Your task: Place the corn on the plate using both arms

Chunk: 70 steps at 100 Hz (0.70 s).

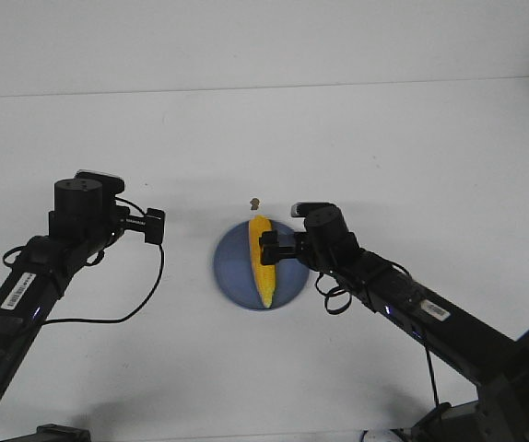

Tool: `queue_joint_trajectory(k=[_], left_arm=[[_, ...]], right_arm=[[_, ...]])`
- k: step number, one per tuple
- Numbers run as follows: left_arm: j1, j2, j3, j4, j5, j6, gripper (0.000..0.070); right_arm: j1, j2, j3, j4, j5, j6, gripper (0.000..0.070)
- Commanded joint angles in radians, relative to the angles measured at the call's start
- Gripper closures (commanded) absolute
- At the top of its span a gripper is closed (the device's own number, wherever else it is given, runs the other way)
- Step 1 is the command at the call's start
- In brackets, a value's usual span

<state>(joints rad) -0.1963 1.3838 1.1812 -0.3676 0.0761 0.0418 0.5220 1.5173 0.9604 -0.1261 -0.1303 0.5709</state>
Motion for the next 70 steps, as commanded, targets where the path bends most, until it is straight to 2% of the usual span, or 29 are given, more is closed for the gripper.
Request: queue_joint_trajectory(k=[1,22,32,50,57,64,70], left_arm=[[0.002,0.013,0.011,0.001,-0.007,-0.020,0.0000],[0.023,-0.007,0.011,0.000,-0.006,-0.035,0.0000],[0.034,-0.042,0.010,0.000,-0.004,-0.049,0.0000],[0.035,-0.140,-0.006,0.023,-0.004,-0.056,0.0000],[0.035,-0.187,-0.018,0.041,-0.004,-0.057,0.0000],[0.035,-0.238,-0.040,0.069,-0.004,-0.058,0.0000],[0.035,-0.288,-0.071,0.098,-0.004,-0.062,0.0000]], right_arm=[[-0.006,-0.058,0.023,0.011,0.049,-0.056,0.0000],[-0.101,-0.257,0.023,-0.113,0.260,-0.219,0.0000],[-0.185,-0.355,0.022,-0.181,0.309,-0.301,0.0000],[-0.389,-0.499,0.022,-0.258,0.309,-0.415,0.0000],[-0.475,-0.552,0.021,-0.290,0.270,-0.451,0.0000],[-0.528,-0.600,0.016,-0.303,0.220,-0.452,0.0000],[-0.553,-0.640,0.007,-0.295,0.208,-0.452,0.0000]])
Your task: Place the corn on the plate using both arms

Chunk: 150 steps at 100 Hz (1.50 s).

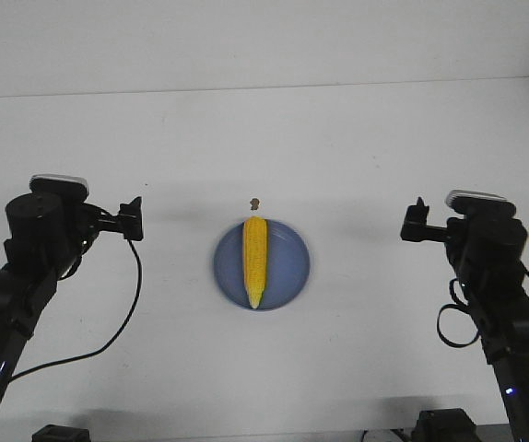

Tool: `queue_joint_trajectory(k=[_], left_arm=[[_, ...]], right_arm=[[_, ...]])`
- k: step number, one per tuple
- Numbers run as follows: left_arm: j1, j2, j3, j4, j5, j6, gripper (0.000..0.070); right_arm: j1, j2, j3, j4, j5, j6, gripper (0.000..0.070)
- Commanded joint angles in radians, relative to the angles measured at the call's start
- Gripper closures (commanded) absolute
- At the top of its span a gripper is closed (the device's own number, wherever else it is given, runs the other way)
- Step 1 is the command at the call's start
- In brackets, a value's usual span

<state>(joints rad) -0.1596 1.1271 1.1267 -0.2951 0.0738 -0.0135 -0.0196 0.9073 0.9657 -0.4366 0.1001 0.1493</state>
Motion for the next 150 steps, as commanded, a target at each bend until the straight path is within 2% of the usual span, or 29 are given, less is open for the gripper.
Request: queue_joint_trajectory(k=[1,11,25,35,51,64,75,83,127,131,134,136,141,146,147,150], left_arm=[[-0.002,-0.039,-0.023,0.031,-0.002,-0.006,0.0000],[-0.002,-0.123,-0.093,0.074,-0.002,-0.010,0.0000],[-0.002,-0.242,-0.219,0.138,-0.008,-0.038,0.0000],[-0.002,-0.334,-0.317,0.175,-0.035,-0.058,0.0000],[-0.002,-0.469,-0.436,0.166,-0.062,-0.055,0.0000],[-0.002,-0.565,-0.504,0.157,-0.117,-0.056,0.0000],[-0.002,-0.640,-0.567,0.162,-0.131,-0.061,0.0000],[-0.002,-0.676,-0.607,0.186,-0.131,-0.108,0.0000],[-0.002,-0.684,-0.615,0.232,-0.130,-0.100,0.0000],[-0.002,-0.684,-0.615,0.231,-0.130,-0.100,0.0000],[-0.002,-0.684,-0.615,0.229,-0.130,-0.100,0.0000],[-0.002,-0.684,-0.615,0.228,-0.130,-0.100,0.0006],[-0.002,-0.684,-0.615,0.220,-0.130,-0.100,0.0168],[-0.002,-0.684,-0.615,0.211,-0.130,-0.100,0.0366],[-0.002,-0.684,-0.615,0.209,-0.130,-0.101,0.0424],[-0.002,-0.684,-0.615,0.207,-0.130,-0.101,0.0514]], right_arm=[[-0.014,-0.038,-0.001,0.017,-0.023,-0.031,0.0000],[-0.022,-0.110,-0.028,0.039,-0.026,-0.051,0.0000],[-0.003,-0.208,-0.093,0.043,-0.073,-0.076,0.0000],[0.010,-0.283,-0.168,0.067,-0.075,-0.079,0.0000],[0.023,-0.436,-0.321,0.114,-0.088,-0.100,0.0000],[0.027,-0.574,-0.436,0.130,-0.106,-0.099,0.0000],[0.027,-0.660,-0.451,0.121,-0.131,-0.098,0.0000],[0.027,-0.687,-0.451,0.087,-0.123,-0.098,0.0000],[0.027,-0.691,-0.451,0.098,-0.098,-0.098,0.0001],[0.027,-0.691,-0.450,0.100,-0.098,-0.098,0.0127],[0.027,-0.691,-0.450,0.100,-0.099,-0.098,0.0277],[0.027,-0.691,-0.450,0.100,-0.099,-0.098,0.0342],[0.026,-0.691,-0.450,0.099,-0.099,-0.098,0.0566],[0.026,-0.691,-0.450,0.099,-0.099,-0.098,0.0687],[0.026,-0.691,-0.450,0.099,-0.099,-0.098,0.0700],[0.026,-0.691,-0.450,0.100,-0.098,-0.098,0.0700]])
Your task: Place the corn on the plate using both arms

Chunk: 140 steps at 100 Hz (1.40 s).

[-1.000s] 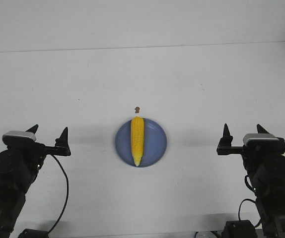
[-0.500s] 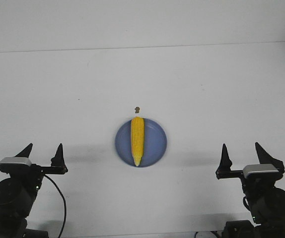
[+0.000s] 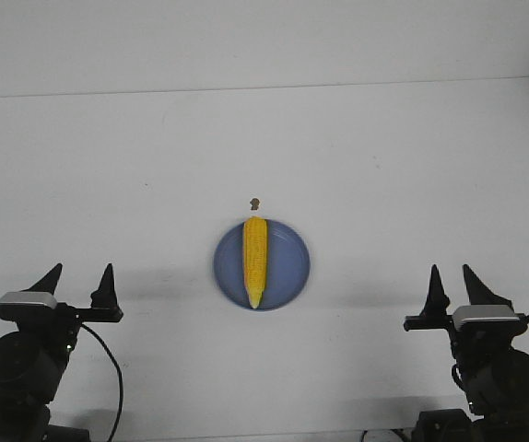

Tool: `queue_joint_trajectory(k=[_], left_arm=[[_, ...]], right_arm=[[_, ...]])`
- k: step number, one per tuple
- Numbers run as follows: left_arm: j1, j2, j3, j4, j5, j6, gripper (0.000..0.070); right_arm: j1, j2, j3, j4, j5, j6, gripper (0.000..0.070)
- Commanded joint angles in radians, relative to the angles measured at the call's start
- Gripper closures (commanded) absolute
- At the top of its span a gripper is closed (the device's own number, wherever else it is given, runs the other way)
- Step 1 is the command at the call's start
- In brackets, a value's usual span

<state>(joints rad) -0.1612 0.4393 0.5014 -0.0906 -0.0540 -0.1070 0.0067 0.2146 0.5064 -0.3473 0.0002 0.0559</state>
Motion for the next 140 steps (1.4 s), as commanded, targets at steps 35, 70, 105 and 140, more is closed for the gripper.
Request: queue_joint_trajectory(k=[35,70,105,140], left_arm=[[-0.001,0.003,0.010,0.010,-0.002,-0.008,0.0685],[-0.001,0.002,0.010,0.010,-0.002,-0.008,0.0685],[-0.001,0.002,0.010,0.010,-0.002,-0.007,0.0685],[0.000,-0.034,0.006,0.043,-0.004,-0.006,0.0685]], right_arm=[[0.000,0.002,0.009,0.010,0.003,-0.004,0.0700],[0.000,0.002,0.009,0.010,0.003,-0.005,0.0700],[0.000,0.002,0.009,0.010,0.003,-0.005,0.0700],[0.000,0.002,0.009,0.010,0.003,-0.005,0.0700]])
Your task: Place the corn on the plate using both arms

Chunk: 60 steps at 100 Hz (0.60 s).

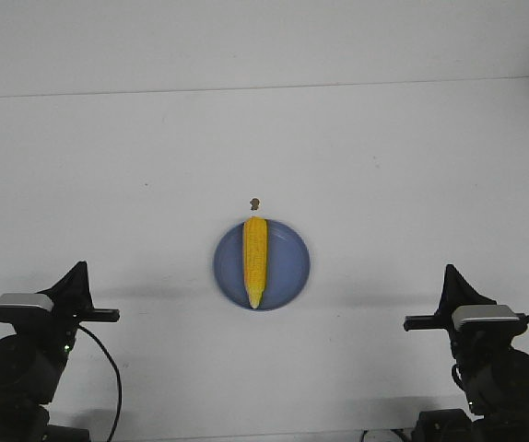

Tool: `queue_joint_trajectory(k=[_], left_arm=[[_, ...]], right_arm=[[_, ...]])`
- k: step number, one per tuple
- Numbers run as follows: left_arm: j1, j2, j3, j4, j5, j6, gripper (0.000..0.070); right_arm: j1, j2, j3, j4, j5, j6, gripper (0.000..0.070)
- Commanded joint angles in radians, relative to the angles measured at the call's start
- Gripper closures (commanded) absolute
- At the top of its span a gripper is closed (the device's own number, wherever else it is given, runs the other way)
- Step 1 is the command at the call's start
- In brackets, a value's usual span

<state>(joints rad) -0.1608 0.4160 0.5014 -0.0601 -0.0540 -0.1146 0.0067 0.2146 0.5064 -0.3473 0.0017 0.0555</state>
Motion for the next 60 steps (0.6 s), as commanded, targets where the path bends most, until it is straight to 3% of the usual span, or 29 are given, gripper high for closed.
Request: queue_joint_trajectory(k=[1,14,35,60], left_arm=[[0.000,-0.014,0.006,0.013,-0.004,0.001,0.0685],[0.003,-0.072,-0.029,0.019,-0.004,0.024,0.0685],[0.018,-0.245,-0.193,0.143,-0.002,0.023,0.0685],[0.025,-0.414,-0.333,0.143,-0.002,0.023,0.0685]], right_arm=[[0.000,0.002,0.009,0.010,0.002,-0.004,0.0700],[0.000,0.002,0.009,0.010,0.002,-0.004,0.0700],[0.000,0.002,0.009,0.010,0.002,-0.004,0.0700],[0.000,0.002,0.009,0.010,0.002,-0.004,0.0700]])
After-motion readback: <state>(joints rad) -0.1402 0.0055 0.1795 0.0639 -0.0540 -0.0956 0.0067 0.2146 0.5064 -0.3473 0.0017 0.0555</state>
